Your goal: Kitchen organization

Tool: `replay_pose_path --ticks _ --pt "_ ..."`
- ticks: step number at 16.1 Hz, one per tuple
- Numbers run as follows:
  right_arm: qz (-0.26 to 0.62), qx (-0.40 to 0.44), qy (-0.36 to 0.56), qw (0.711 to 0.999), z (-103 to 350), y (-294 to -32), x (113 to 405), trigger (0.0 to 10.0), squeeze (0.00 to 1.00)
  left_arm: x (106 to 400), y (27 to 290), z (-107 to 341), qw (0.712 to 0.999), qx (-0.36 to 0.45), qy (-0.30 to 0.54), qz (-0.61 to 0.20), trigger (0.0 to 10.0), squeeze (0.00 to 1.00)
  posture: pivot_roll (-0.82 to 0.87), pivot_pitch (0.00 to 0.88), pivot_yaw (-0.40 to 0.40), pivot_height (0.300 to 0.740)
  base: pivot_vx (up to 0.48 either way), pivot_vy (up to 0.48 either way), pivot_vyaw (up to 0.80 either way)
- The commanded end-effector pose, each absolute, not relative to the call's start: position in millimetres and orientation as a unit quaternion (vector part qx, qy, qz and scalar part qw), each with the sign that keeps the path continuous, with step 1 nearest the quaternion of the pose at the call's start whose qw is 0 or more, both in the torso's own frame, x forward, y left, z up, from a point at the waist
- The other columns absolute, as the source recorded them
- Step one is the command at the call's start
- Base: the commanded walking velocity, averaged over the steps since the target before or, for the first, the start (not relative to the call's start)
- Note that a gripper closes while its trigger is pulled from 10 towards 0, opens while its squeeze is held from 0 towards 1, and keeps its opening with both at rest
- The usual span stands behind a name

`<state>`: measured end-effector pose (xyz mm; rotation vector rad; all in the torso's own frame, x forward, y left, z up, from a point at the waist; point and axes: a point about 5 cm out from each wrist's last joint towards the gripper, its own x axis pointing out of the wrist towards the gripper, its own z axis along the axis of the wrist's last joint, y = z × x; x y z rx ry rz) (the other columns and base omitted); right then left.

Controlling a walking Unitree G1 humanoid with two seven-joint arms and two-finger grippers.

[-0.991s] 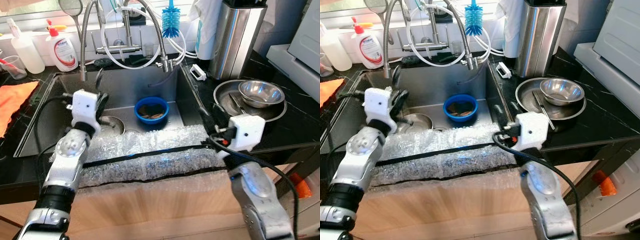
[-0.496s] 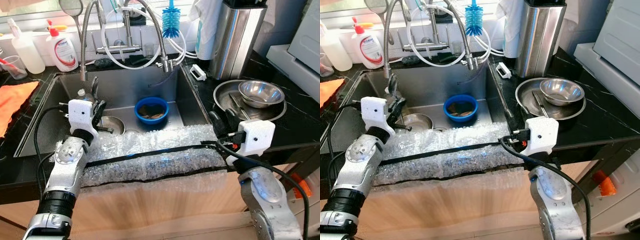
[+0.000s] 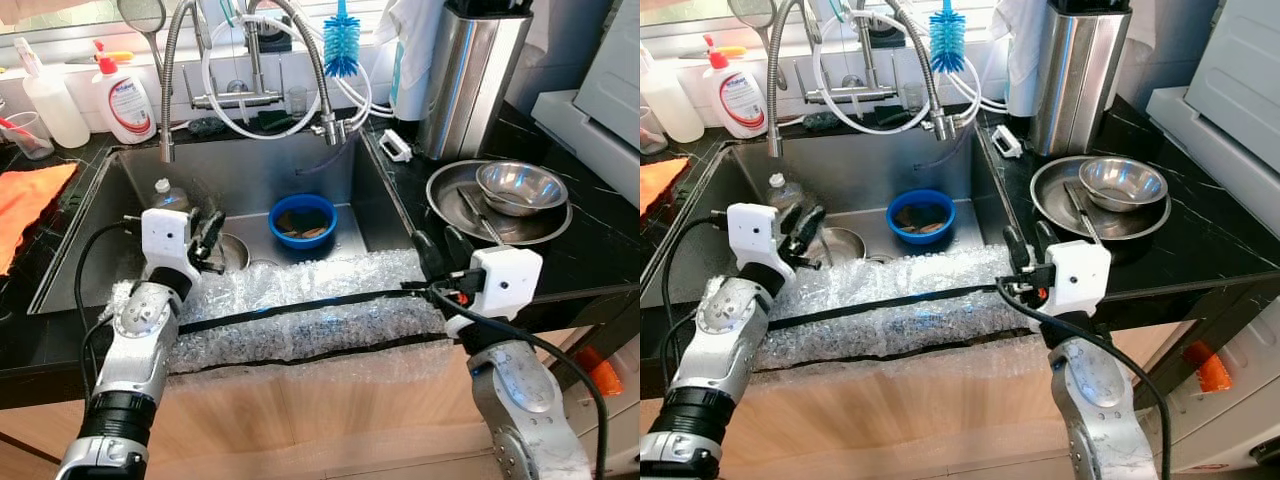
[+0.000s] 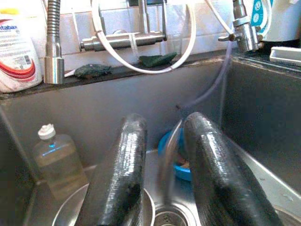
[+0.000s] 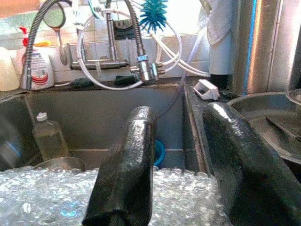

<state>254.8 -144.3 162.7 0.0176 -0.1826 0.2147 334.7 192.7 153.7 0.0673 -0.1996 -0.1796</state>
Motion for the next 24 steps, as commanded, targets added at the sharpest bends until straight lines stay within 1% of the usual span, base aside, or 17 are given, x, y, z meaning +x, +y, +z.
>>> replay_pose_path --ticks 1,5,6,7,8,9,10,12,13,16,18,19,22,24 --pt "0.109 0.010 -0.100 0.989 168 -142 255 10.0 0.00 333 193 154 0.991 0.032 -0.098 -0.090 10.0 1.00 -0.09 0.000 0.030 0.740 0.000 0.000 0.00" --pt "0.110 0.017 -0.100 0.989 168 -138 254 10.0 0.00 334 191 155 0.990 0.034 -0.100 -0.094 10.0 1.00 -0.09 0.000 0.035 0.740 0.000 0.000 0.00" --pt "0.110 0.018 -0.100 0.989 167 -138 254 10.0 0.00 334 191 156 0.990 0.036 -0.103 -0.092 10.0 0.98 -0.10 0.000 0.034 0.740 0.000 0.000 0.00" --pt "0.103 0.020 -0.102 0.989 168 -139 256 10.0 0.00 333 193 170 0.986 0.058 -0.136 -0.081 10.0 0.00 -0.09 0.000 0.035 0.740 0.000 0.000 0.00" --pt "0.102 0.020 -0.103 0.989 168 -139 256 10.0 0.00 332 193 176 0.983 0.065 -0.151 -0.078 10.0 0.00 -0.09 0.000 0.035 0.740 0.000 0.000 0.00" --pt "0.096 0.016 -0.107 0.990 170 -140 258 10.0 0.00 326 200 206 0.971 0.094 -0.208 -0.072 10.0 0.00 -0.09 0.000 0.036 0.740 0.000 0.000 0.00" --pt "0.091 0.010 -0.112 0.990 172 -141 258 10.0 0.00 317 207 221 0.963 0.117 -0.231 -0.070 10.0 0.00 -0.09 0.000 0.040 0.740 0.000 0.000 0.00" --pt "0.078 0.006 -0.116 0.990 174 -146 258 10.0 0.00 304 219 232 0.957 0.147 -0.243 -0.062 10.0 0.00 -0.09 0.000 0.043 0.740 0.000 0.000 0.00" --pt "0.060 0.001 -0.117 0.991 175 -153 257 10.0 0.00 288 233 236 0.954 0.171 -0.241 -0.043 10.0 0.00 -0.08 0.000 0.041 0.740 0.000 0.000 0.00" --pt "0.032 -0.015 -0.122 0.992 178 -162 256 10.0 0.00 265 244 229 0.958 0.187 -0.218 -0.017 10.0 0.00 -0.07 0.000 0.031 0.740 0.000 0.000 0.00" --pt "0.000 -0.049 -0.135 0.990 187 -172 252 10.0 0.00 252 246 219 0.963 0.191 -0.192 -0.002 10.0 0.00 -0.09 0.002 0.031 0.740 0.000 0.000 0.00" --pt "-0.029 -0.056 -0.142 0.988 193 -182 248 10.0 0.00 245 246 214 0.967 0.178 -0.180 0.018 10.0 0.00 -0.09 0.014 0.030 0.740 0.000 0.000 0.00" --pt "-0.031 -0.061 -0.141 0.988 194 -181 245 10.0 0.00 241 235 206 0.973 0.161 -0.165 0.015 10.0 0.00 -0.11 0.029 0.030 0.740 0.000 0.000 0.00" --pt "-0.038 -0.064 -0.145 0.987 199 -184 241 10.0 0.00 230 237 207 0.974 0.162 -0.157 0.029 10.0 0.00 -0.11 0.041 0.031 0.740 0.000 0.000 0.00"
